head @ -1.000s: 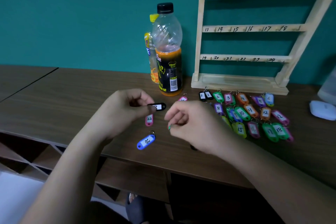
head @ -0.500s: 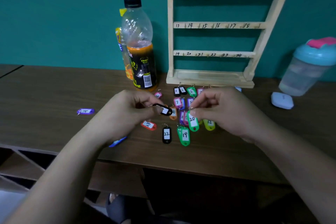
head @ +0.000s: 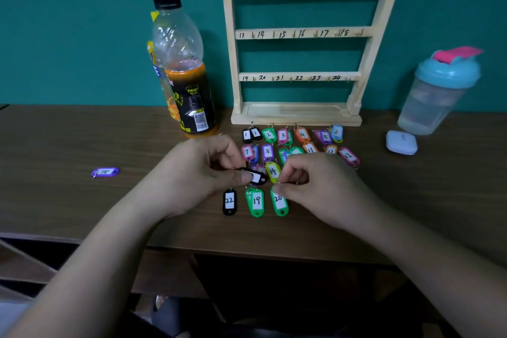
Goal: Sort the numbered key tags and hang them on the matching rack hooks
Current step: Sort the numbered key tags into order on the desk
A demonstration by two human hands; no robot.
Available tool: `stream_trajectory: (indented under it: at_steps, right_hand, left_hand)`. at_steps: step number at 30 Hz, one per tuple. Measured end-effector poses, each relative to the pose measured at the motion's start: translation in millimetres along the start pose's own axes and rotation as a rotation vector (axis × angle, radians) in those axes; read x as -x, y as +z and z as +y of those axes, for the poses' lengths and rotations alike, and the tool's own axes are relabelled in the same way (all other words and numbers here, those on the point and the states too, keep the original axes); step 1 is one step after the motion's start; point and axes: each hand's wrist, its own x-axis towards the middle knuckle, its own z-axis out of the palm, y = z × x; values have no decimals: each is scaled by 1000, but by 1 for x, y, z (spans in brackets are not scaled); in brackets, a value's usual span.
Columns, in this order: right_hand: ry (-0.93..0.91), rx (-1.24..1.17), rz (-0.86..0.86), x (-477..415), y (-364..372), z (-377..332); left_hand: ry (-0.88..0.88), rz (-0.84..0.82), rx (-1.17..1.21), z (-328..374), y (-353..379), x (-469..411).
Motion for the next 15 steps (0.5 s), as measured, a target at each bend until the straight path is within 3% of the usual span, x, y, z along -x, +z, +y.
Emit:
stream_trajectory:
  at_steps: [8,15]
  right_hand:
    - [-69,-37,69,-2,-8,2]
    - [-78,-221,-96,2,-16,0]
  left_hand:
    - [14,-80,-5,10,16,-4]
    - [12,-30,25,13,30,-13]
